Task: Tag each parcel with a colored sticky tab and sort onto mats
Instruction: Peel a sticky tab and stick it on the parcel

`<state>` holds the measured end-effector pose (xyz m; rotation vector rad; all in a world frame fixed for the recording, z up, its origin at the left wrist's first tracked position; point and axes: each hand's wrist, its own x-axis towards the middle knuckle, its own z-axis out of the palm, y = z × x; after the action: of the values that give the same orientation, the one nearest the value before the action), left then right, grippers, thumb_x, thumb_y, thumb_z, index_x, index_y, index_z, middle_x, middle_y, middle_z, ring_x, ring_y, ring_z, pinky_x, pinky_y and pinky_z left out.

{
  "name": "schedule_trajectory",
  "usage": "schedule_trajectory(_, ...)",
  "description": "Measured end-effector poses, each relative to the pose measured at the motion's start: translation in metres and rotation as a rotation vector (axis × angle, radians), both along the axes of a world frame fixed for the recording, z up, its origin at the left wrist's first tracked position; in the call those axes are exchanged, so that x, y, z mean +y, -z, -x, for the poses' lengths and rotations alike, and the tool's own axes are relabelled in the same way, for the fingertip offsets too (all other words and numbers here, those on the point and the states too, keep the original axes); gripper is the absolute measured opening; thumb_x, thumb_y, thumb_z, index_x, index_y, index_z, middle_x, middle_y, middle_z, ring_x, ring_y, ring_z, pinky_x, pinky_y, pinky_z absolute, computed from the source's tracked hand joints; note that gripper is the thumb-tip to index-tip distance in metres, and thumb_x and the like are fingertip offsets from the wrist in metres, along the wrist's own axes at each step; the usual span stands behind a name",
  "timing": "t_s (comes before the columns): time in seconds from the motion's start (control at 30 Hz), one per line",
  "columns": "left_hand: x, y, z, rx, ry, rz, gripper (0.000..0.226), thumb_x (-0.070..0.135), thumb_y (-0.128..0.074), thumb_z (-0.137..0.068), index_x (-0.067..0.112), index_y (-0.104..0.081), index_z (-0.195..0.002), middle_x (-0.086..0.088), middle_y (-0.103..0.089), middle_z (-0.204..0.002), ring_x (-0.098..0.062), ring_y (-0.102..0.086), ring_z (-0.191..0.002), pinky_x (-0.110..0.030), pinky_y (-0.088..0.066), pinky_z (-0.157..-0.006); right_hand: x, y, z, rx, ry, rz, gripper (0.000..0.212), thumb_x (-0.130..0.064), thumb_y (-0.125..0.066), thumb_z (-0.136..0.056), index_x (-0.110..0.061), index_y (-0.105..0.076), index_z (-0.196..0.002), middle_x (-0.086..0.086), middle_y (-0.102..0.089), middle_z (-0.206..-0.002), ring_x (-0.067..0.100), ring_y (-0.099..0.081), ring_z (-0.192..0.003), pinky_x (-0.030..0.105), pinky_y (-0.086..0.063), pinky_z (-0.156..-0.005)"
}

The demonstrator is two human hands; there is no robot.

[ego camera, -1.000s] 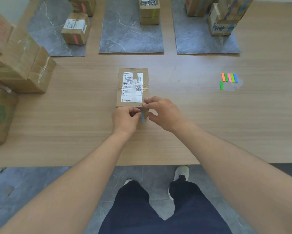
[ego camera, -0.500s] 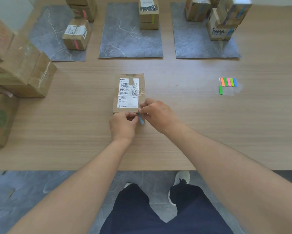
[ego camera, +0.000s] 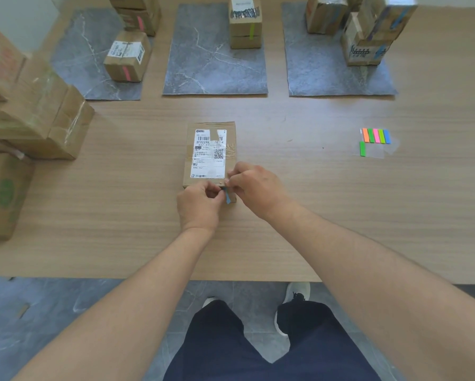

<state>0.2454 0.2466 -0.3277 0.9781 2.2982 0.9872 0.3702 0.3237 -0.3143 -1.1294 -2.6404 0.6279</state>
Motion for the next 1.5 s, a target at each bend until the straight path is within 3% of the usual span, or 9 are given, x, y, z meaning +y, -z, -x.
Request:
schedule_trajectory(0.2, 0.001, 0.001, 0.001, 0.07, 0.017, 0.02, 0.027, 0.018, -0.077, -0.076, 0.022, -0.053, -0.064, 0.008, -0.062, -0.063, -0.02, -0.062, -0.068, -0.029, -0.045, -0.065, -0.002, -0.002, 0.004, -0.031, 0.035, -0.01, 0.02, -0.023, -0.059, -0.098, -0.013, -0.076, -0.103, 0.0, -0.062, -0.112, 0.026, -0.06, -0.1, 0.03, -0.037, -0.067)
schedule_trajectory(0.57, -0.01, 0.014, 0.029, 0.173, -0.033, 0.138, 0.025, 0.026, -0.079, -0.075, 0.018, -0.057, -0.067, 0.006, -0.061, -0.066, -0.023, -0.06, -0.07, -0.029, -0.038, -0.063, -0.005, 0.002, 0.01, -0.014, 0.09, -0.042, 0.012, -0.022, -0.066, -0.09, -0.011, -0.067, -0.087, 0.0, -0.058, -0.099, 0.031, -0.06, -0.085, 0.033, -0.039, -0.06)
schedule_trajectory(0.83, -0.029, 0.022, 0.06, -0.258, -0.335, -0.051, 0.026, 0.016, -0.069, -0.078, 0.023, -0.056, -0.099, 0.003, -0.069, -0.074, -0.015, -0.058, -0.062, -0.03, -0.05, -0.067, -0.015, 0.035, 0.031, 0.102, 0.23, -0.321, 0.041, 0.006, -0.079, -0.056, -0.013, -0.049, -0.076, 0.005, -0.05, -0.08, 0.026, -0.038, -0.051, 0.023, -0.019, -0.047)
schedule_trajectory(1.0, -0.019, 0.012, 0.063, -0.594, -0.375, -0.119, 0.022, 0.025, -0.048, -0.097, 0.022, -0.066, -0.109, -0.009, -0.069, -0.111, -0.019, -0.066, -0.1, -0.04, -0.054, -0.098, -0.018, 0.051, 0.03, 0.183, 0.249, -0.465, 0.039, 0.009, -0.075, -0.058, -0.012, -0.051, -0.081, 0.008, -0.051, -0.083, 0.023, -0.03, -0.057, 0.027, -0.022, -0.05)
schedule_trajectory(1.07, -0.015, 0.007, 0.059, -0.738, -0.336, -0.128, 0.036, 0.034, -0.042, -0.1, 0.02, -0.068, -0.121, -0.003, -0.068, -0.12, -0.019, -0.063, -0.109, -0.033, -0.05, -0.1, -0.016, 0.052, 0.025, 0.205, 0.239, -0.362, 0.037, 0.003, -0.08, -0.062, -0.011, -0.053, -0.084, 0.007, -0.052, -0.087, 0.024, -0.034, -0.059, 0.028, -0.028, -0.048)
schedule_trajectory(1.17, -0.011, 0.004, 0.053, -0.84, -0.279, -0.182, 0.043, 0.04, -0.032, -0.102, 0.026, -0.071, -0.112, 0.008, -0.074, -0.104, -0.01, -0.064, -0.096, -0.028, -0.045, -0.09, -0.015, 0.041, 0.015, 0.303, 0.196, 0.069, 0.041, -0.031, -0.085, -0.078, -0.021, -0.058, -0.106, -0.009, -0.049, -0.112, 0.016, -0.057, -0.08, 0.032, -0.049, -0.061)
schedule_trajectory(1.27, -0.009, 0.001, 0.052, -0.887, -0.294, -0.193, 0.046, 0.044, -0.028, -0.102, 0.028, -0.07, -0.111, 0.008, -0.073, -0.104, -0.014, -0.061, -0.097, -0.028, -0.043, -0.089, -0.022, 0.019, 0.014, 0.646, 0.463, 0.45, 0.033, -0.044, -0.061, -0.099, -0.03, -0.058, -0.129, -0.016, -0.05, -0.123, -0.002, -0.06, -0.095, 0.015, -0.049, -0.079)
schedule_trajectory(1.37, -0.01, -0.007, 0.053, -0.907, -0.254, -0.156, 0.045, 0.045, -0.027, -0.103, 0.029, -0.067, -0.114, 0.003, -0.07, -0.116, -0.02, -0.06, -0.11, -0.027, -0.042, -0.089, -0.022, 0.016, 0.023, 0.793, 0.691, 0.833, 0.036, -0.05, -0.034, -0.108, -0.033, -0.065, -0.118, -0.022, -0.061, -0.11, -0.004, -0.059, -0.109, 0.023, -0.046, -0.102)
schedule_trajectory(1.5, -0.011, -0.021, 0.052, -0.908, -0.198, -0.15, 0.048, 0.047, -0.028, -0.103, 0.025, -0.067, -0.121, 0.003, -0.07, -0.111, -0.018, -0.059, -0.1, -0.028, -0.045, -0.086, -0.026, 0.017, 0.035, 0.761, 0.71, 0.936, 0.054, -0.068, -0.025, -0.1, -0.041, -0.072, -0.099, -0.017, -0.071, -0.116, 0.012, -0.06, -0.122, 0.04, -0.04, -0.114)
